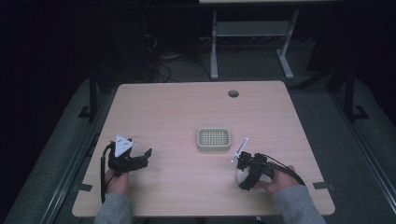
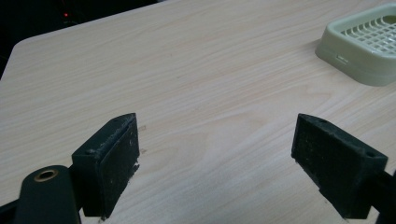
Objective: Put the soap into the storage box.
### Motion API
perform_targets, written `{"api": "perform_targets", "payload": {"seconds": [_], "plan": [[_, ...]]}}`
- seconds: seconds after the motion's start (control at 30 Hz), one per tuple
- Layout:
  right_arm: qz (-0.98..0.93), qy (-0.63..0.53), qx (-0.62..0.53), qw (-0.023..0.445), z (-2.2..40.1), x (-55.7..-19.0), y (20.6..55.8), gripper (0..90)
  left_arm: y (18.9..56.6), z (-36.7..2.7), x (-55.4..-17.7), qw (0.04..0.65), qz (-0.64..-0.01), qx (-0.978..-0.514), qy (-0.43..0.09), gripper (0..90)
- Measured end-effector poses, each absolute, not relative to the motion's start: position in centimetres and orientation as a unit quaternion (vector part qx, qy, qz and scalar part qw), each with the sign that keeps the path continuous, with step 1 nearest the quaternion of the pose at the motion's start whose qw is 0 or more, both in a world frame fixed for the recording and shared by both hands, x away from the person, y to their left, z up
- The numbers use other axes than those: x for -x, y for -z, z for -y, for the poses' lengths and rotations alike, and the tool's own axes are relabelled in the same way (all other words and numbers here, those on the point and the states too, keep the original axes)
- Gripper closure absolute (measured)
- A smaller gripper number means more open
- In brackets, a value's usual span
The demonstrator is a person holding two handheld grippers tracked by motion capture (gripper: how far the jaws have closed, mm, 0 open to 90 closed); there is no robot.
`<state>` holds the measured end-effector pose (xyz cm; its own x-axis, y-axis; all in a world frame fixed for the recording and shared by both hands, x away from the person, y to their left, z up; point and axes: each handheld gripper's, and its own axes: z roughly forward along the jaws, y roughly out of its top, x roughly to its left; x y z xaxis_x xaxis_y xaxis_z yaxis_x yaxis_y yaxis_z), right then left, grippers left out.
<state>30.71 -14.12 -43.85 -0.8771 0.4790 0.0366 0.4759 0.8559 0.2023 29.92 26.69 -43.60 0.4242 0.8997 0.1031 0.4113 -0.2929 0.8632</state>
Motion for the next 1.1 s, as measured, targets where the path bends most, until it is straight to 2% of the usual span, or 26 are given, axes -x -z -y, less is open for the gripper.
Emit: {"api": "perform_targets", "payload": {"seconds": [0.77, 1.1], "plan": [[-0.959, -0.132, -0.252, 0.005, 14.3, -33.2, 39.9, 23.6, 43.7, -26.6, -29.9, 0.396, -0.44, -0.747, -0.304, 14.8], [-0.961, -0.126, -0.245, 0.009, 13.0, -34.9, 38.8, 23.6, 43.7, -26.6, -29.9, 0.394, -0.439, -0.748, -0.305, 14.8]]}}
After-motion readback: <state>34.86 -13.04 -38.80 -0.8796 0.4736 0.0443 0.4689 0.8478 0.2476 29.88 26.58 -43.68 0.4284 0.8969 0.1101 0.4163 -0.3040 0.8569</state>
